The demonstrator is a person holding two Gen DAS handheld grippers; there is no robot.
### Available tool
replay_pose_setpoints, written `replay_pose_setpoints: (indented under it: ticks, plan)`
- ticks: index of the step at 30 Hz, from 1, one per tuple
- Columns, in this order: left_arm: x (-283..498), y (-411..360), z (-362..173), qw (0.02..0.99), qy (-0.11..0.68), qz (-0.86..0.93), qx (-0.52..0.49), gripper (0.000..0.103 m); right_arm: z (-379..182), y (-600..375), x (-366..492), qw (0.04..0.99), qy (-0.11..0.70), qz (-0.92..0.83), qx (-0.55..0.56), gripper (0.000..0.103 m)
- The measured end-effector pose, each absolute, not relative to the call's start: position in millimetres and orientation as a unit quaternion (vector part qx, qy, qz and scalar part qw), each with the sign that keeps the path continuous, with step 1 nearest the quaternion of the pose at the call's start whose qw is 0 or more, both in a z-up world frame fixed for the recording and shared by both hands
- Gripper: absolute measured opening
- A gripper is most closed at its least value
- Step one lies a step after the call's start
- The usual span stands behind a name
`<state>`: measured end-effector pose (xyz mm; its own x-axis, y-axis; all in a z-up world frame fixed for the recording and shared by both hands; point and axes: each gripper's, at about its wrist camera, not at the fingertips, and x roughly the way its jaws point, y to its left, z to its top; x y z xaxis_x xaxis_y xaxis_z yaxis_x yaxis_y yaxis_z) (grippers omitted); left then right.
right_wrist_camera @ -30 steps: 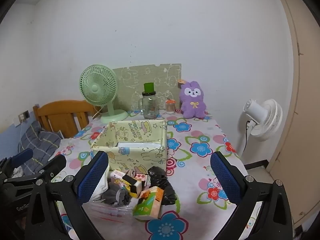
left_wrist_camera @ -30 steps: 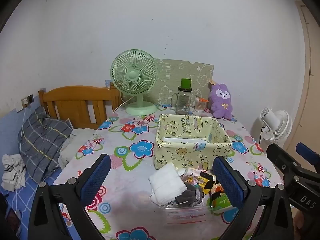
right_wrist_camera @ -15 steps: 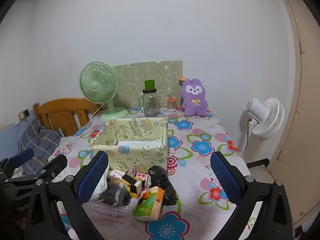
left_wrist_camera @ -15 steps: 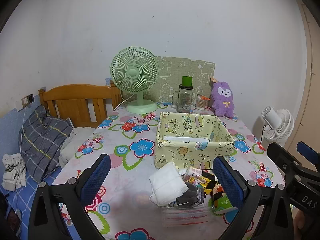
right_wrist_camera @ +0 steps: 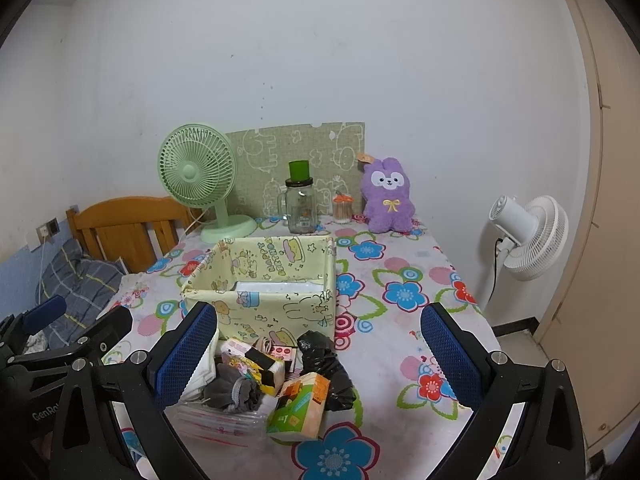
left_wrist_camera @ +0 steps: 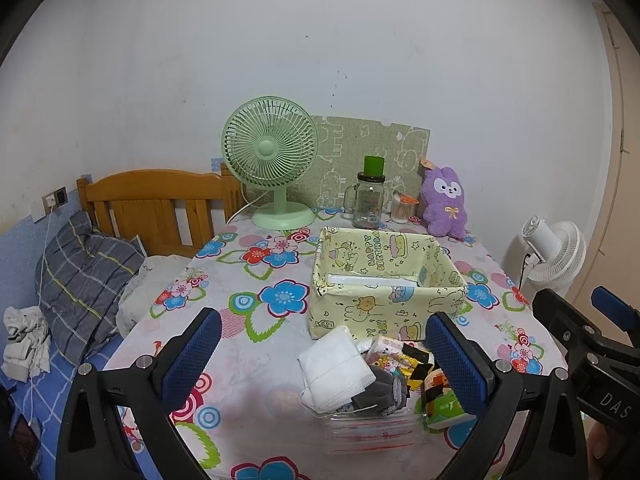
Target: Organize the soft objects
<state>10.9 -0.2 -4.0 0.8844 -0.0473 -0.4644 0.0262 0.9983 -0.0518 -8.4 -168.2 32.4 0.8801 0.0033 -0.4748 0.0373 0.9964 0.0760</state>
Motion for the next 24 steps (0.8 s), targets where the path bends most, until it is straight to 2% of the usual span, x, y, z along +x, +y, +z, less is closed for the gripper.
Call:
replay_pose_setpoints:
  ticks: [24]
  plan:
    - [3.4,0.8,-0.4,0.971,0.235,-0.033,-0.023,0.102,37.7,-173.6,-14.5,0.969,0.242,-0.013,0.055,0.103]
